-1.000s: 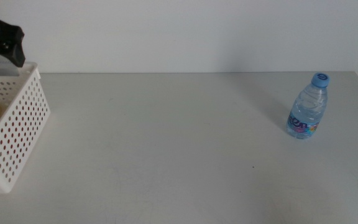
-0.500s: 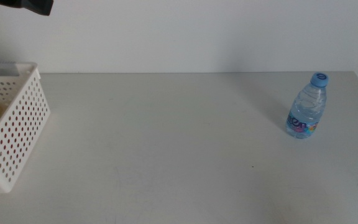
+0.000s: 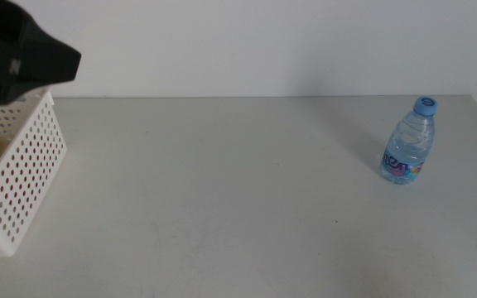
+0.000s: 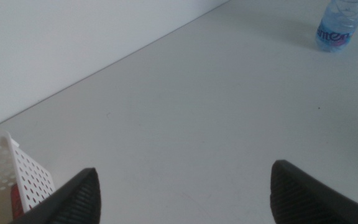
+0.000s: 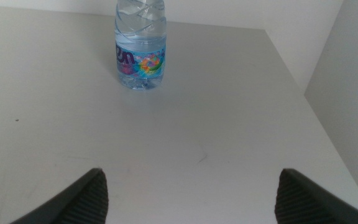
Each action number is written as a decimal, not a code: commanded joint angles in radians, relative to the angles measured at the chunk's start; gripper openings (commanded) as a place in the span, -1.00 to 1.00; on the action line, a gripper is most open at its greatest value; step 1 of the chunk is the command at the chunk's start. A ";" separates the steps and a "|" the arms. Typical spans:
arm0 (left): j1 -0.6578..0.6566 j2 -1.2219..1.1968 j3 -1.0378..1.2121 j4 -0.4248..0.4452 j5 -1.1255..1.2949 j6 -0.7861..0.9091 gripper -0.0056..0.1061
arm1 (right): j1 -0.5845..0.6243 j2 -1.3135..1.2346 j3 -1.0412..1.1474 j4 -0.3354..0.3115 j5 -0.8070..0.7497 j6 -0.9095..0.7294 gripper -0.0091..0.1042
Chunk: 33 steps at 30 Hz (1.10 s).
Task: Use arms to grab the bottles and put them into the dustbin to the left of the table.
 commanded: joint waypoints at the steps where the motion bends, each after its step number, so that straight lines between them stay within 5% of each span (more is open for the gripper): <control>1: -0.012 -0.069 0.091 -0.014 -0.191 -0.015 0.78 | -0.005 -0.021 -0.010 -0.010 -0.067 -0.009 0.49; 7: -0.019 -0.240 0.386 -0.072 -0.307 -0.014 0.78 | -0.005 -0.021 -0.010 -0.010 -0.067 -0.009 0.49; 15: -0.019 -0.471 0.720 -0.257 -0.459 0.049 0.78 | -0.005 -0.021 -0.010 -0.010 -0.067 -0.009 0.49; 30: -0.019 -0.471 0.681 -0.246 -0.415 0.095 0.78 | -0.005 -0.021 -0.010 -0.010 -0.067 -0.009 0.49; 33: -0.025 -0.460 0.664 -0.186 -0.414 0.068 0.78 | -0.005 -0.021 -0.010 -0.010 -0.067 -0.009 0.49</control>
